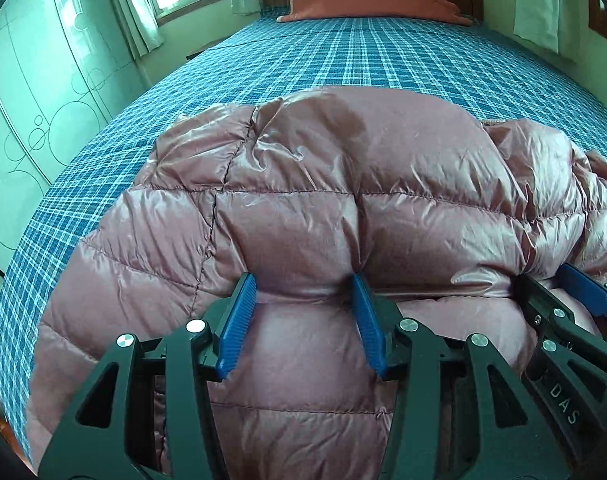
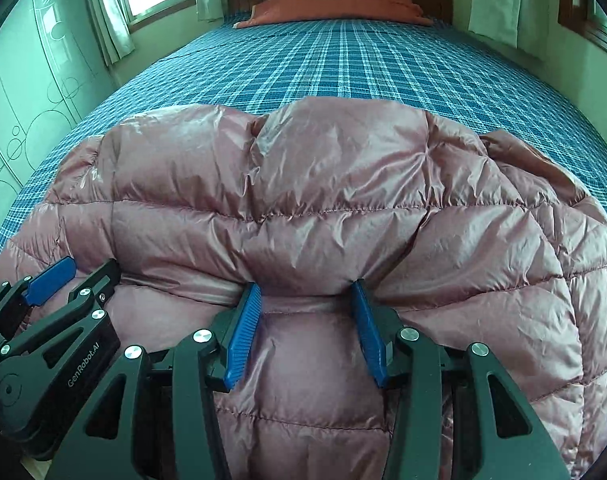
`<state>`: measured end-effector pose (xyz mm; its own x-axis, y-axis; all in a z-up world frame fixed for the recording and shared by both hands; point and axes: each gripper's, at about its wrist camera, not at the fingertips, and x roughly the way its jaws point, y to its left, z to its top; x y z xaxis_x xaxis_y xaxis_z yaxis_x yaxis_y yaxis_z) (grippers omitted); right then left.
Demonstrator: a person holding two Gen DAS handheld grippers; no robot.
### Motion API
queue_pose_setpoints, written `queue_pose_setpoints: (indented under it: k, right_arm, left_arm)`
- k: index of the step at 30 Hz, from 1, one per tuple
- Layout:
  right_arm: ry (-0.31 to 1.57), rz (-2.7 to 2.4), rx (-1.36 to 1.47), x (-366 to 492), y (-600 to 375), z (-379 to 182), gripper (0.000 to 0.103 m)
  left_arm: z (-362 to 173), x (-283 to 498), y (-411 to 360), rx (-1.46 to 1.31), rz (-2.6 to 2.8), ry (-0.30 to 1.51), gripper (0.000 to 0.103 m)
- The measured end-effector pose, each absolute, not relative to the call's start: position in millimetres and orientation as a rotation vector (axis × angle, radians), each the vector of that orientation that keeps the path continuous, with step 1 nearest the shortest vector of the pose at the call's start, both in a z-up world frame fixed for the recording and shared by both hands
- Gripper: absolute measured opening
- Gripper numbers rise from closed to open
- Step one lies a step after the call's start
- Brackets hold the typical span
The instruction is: Fold large clothes
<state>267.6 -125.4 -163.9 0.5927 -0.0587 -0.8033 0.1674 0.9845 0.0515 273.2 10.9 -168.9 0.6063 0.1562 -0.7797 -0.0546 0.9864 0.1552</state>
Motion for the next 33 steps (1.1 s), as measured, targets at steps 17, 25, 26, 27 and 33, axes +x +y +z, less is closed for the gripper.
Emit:
queue_pose_setpoints:
  k: [17, 25, 26, 27, 33]
  right_arm:
    - [0.845, -0.147, 0.053, 231, -101, -128, 0.048]
    - [0.898, -0.15, 0.01, 235, -97, -157, 0.049]
    - [0.897, -0.148, 0.014, 234, -98, -158, 0.049]
    - [0.894, -0.147, 0.018, 234, -99, -158, 0.049]
    - [0.886, -0.15, 0.014, 232, -99, -160, 0.049]
  left_arm:
    - [-150, 254, 31, 0.039, 0.087, 0.894, 0.056]
    - [-130, 223, 82, -0.124, 0.099, 0.894, 0.061]
    - [-128, 220, 89, -0.148, 0.102, 0.892, 0.063]
    - [-124, 213, 101, -0.197, 0.103, 0.886, 0.064]
    - [-120, 188, 151, -0.378, 0.139, 0.871, 0.068]
